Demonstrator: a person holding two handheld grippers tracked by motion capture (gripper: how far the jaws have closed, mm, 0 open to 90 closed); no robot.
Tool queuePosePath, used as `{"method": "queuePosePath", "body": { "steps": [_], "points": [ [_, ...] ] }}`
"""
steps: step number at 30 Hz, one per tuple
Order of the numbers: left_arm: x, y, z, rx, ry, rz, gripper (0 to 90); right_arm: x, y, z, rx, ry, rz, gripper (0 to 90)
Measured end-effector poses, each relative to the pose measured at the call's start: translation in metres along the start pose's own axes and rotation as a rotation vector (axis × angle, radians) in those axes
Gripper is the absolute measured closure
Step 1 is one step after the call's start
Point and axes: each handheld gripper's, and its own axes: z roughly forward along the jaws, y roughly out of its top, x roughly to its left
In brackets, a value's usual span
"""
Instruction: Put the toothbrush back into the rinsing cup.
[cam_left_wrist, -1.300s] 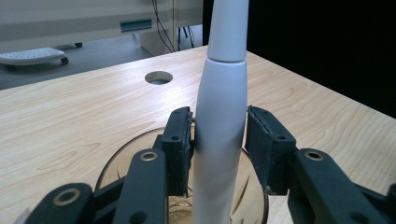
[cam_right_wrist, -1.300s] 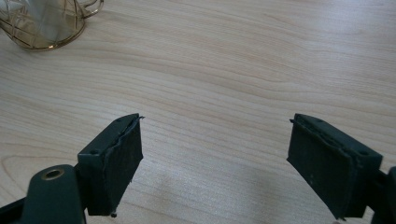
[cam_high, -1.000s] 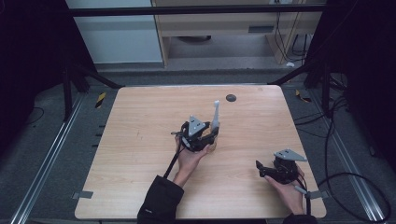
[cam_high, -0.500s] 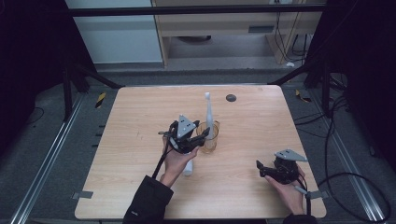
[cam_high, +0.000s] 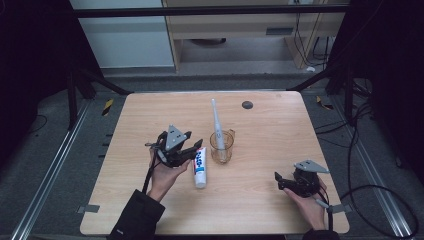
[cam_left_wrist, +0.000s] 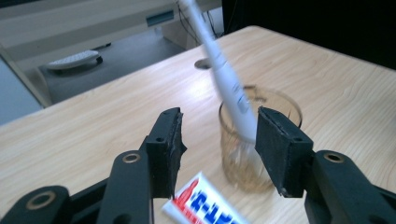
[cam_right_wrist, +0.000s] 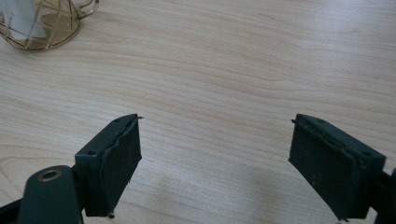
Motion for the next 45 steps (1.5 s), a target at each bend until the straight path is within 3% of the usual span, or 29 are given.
{"method": "queuePosePath", "body": {
  "steps": [11,17,22,29,37,45],
  "points": [
    [0.009,-0.044,-0.008,0.102,-0.025,-0.038,56.7,0.001,-0.001,0.001,0.005,0.000,-0.002,16.7],
    [0.007,-0.061,-0.004,0.153,-0.026,-0.042,67.4,0.002,-0.001,0.002,0.011,-0.002,-0.014,16.7],
    [0.001,-0.064,-0.001,0.186,-0.054,-0.041,76.6,0.002,0.000,0.002,0.013,0.001,-0.014,16.8],
    [-0.009,-0.061,0.001,0.193,-0.097,-0.043,89.2,0.003,0.000,0.002,0.018,0.004,-0.013,16.8],
    [-0.033,-0.053,0.020,0.209,-0.154,-0.024,89.8,0.003,0.000,0.002,0.019,0.003,-0.014,16.8],
    [-0.047,-0.056,0.040,0.276,-0.187,0.010,89.8,0.002,-0.001,0.003,0.019,0.003,-0.020,16.8]
  ]
}}
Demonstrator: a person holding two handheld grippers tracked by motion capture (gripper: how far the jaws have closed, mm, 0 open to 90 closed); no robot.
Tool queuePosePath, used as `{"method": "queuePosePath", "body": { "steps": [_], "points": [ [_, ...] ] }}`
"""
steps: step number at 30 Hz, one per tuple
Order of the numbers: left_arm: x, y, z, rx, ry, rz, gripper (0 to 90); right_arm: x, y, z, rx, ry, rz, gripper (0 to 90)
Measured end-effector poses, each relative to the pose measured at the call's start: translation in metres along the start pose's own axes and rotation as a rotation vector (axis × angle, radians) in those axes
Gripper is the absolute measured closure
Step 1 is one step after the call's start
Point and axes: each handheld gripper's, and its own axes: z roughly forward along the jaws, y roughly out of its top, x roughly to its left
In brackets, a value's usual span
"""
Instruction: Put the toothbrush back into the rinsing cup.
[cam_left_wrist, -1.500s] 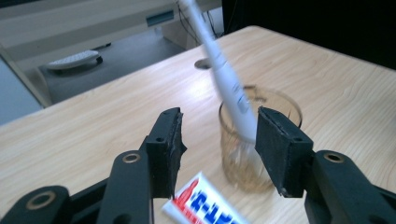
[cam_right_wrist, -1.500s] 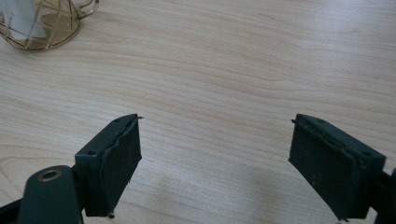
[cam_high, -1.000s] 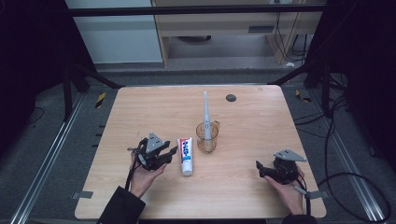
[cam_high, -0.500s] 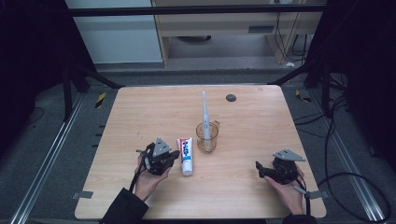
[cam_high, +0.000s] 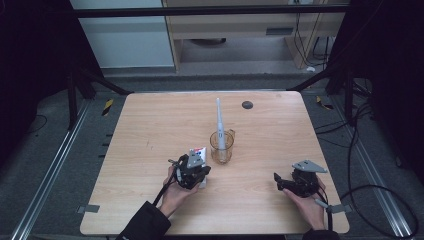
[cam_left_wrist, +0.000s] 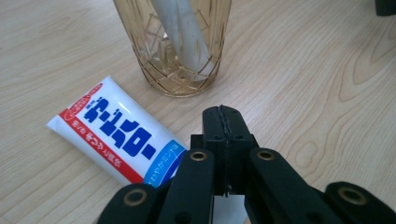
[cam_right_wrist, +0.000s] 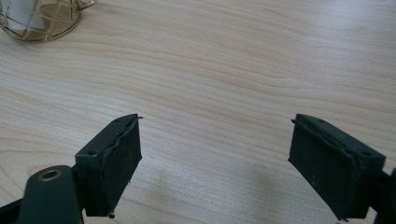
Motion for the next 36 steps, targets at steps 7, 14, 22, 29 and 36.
{"method": "queuePosePath", "body": {
  "steps": [7,14,22,29,36],
  "points": [
    [0.002,-0.004,0.002,0.041,0.001,0.007,89.8,0.000,0.000,0.000,0.003,0.002,-0.001,16.8],
    [0.003,-0.005,-0.002,0.051,-0.007,0.008,89.9,0.001,0.000,0.000,0.007,0.002,0.000,16.8],
    [0.006,-0.007,-0.009,0.055,-0.014,-0.015,89.9,0.001,0.000,0.000,0.002,0.004,-0.004,16.8],
    [-0.004,-0.003,0.005,0.082,-0.003,0.027,89.9,0.001,0.000,0.001,0.005,0.001,-0.005,16.8],
    [0.002,-0.008,-0.003,0.095,0.007,0.011,89.9,0.000,0.000,0.000,0.005,0.006,0.002,16.8]
  ]
}}
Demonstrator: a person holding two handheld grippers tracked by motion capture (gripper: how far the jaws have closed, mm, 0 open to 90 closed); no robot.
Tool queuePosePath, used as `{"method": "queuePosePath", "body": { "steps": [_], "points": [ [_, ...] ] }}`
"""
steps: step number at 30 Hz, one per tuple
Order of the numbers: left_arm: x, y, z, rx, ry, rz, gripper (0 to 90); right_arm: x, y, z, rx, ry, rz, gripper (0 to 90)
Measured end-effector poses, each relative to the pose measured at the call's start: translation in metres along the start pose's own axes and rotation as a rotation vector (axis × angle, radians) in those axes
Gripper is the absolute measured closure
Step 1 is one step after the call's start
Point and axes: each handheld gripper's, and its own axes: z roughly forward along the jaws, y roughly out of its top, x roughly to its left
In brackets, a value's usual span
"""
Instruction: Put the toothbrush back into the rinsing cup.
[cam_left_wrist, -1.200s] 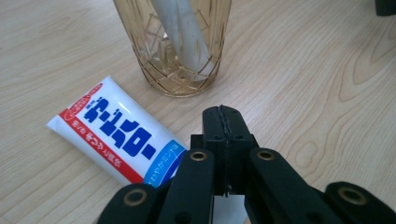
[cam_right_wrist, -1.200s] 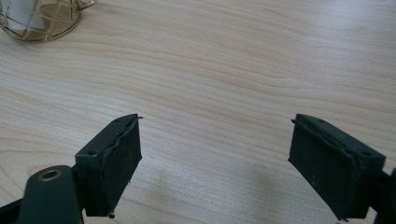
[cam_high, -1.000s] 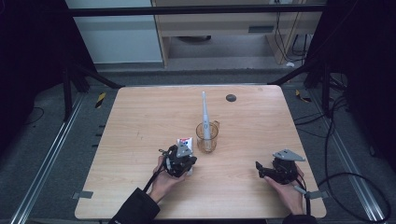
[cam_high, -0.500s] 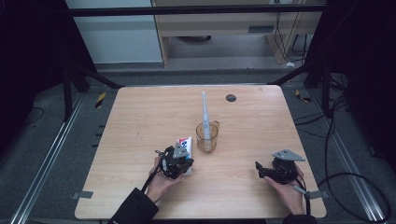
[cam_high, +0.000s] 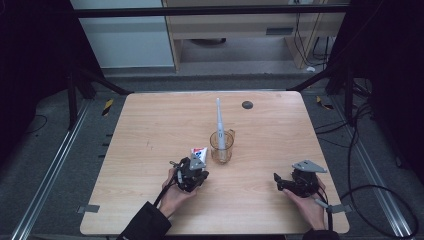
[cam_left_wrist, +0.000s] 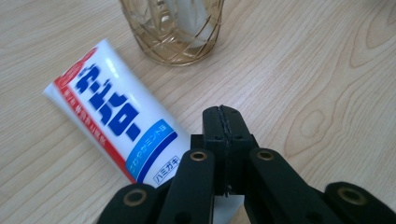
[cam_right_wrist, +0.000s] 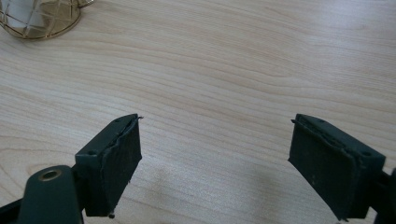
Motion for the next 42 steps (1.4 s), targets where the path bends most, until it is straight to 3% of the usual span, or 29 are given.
{"method": "queuePosePath", "body": {
  "steps": [9,21,23,25,29,33,36,42],
  "points": [
    [0.005,-0.009,-0.016,-0.007,0.009,-0.005,89.9,0.000,0.000,0.000,0.000,-0.004,-0.002,16.8],
    [0.017,-0.013,-0.028,-0.027,0.020,-0.041,89.9,0.001,0.000,0.001,0.000,-0.004,-0.006,16.8],
    [0.015,-0.010,-0.027,-0.061,-0.015,-0.050,89.9,0.001,0.000,0.001,0.001,-0.003,-0.008,16.8],
    [0.012,-0.006,-0.024,-0.066,-0.018,-0.037,89.9,0.001,0.000,0.001,0.003,-0.004,-0.010,16.8],
    [0.003,0.001,-0.009,-0.036,-0.025,-0.006,89.9,0.001,0.000,0.001,0.000,-0.003,-0.009,16.8],
    [0.000,0.001,0.002,0.011,0.000,0.012,90.0,0.000,0.000,0.001,0.002,-0.003,-0.007,16.8],
    [0.003,-0.002,0.002,0.025,-0.005,-0.013,90.0,0.000,0.000,0.001,0.000,-0.004,-0.008,16.8],
    [0.006,-0.006,0.001,0.042,-0.004,-0.017,90.0,0.000,0.000,0.001,0.000,-0.004,-0.009,16.8]
  ]
}}
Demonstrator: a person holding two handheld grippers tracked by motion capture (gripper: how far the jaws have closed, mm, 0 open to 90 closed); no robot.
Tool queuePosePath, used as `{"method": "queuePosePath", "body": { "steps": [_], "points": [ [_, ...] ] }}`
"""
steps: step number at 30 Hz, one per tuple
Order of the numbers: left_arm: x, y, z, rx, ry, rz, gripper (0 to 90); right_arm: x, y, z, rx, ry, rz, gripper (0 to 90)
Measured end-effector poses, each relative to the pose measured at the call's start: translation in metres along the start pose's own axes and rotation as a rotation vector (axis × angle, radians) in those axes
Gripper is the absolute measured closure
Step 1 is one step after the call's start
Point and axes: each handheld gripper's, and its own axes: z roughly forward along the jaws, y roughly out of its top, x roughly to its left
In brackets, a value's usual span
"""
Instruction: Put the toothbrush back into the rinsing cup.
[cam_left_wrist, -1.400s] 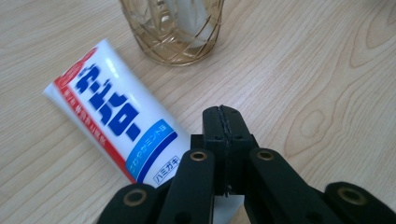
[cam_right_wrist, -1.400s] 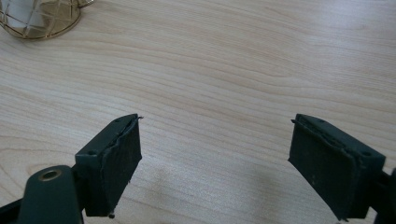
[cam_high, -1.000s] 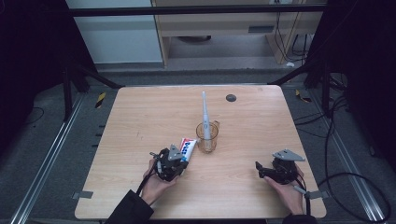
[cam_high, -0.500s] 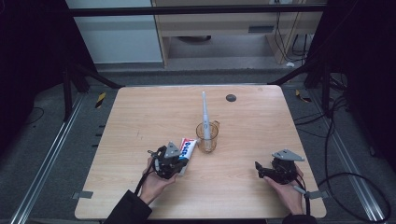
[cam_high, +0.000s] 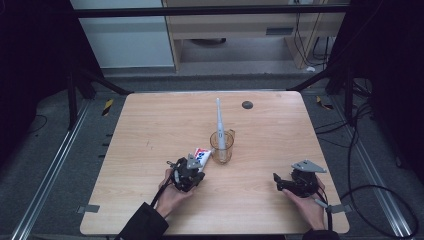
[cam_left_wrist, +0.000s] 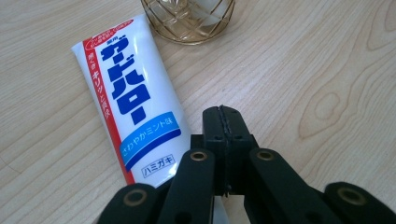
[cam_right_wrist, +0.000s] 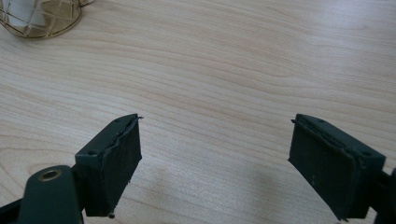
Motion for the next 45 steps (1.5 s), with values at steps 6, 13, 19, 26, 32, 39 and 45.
{"method": "queuePosePath", "body": {
  "steps": [6,13,19,26,32,39,45],
  "points": [
    [0.002,-0.004,-0.006,0.002,0.007,0.003,90.0,0.000,0.000,0.000,0.000,0.000,0.006,16.8],
    [0.008,-0.008,-0.013,-0.004,0.016,-0.016,90.0,0.000,0.000,0.000,0.000,0.001,0.006,16.8],
    [0.013,-0.002,-0.032,-0.070,0.034,-0.042,89.0,-0.001,0.000,0.000,-0.001,0.001,0.004,16.8],
    [0.032,0.010,-0.050,-0.105,0.111,-0.093,78.3,0.000,0.000,0.000,0.002,0.001,0.004,16.7],
    [0.043,0.022,-0.048,-0.086,0.132,-0.122,65.3,0.000,0.000,0.001,0.004,0.003,0.003,16.7],
    [0.043,0.029,-0.029,-0.032,0.130,-0.127,56.0,0.000,0.000,0.001,0.004,0.005,0.003,16.7],
    [0.042,0.032,-0.008,0.026,0.138,-0.128,50.8,0.000,0.000,0.001,0.005,0.004,0.003,16.7]
  ]
}}
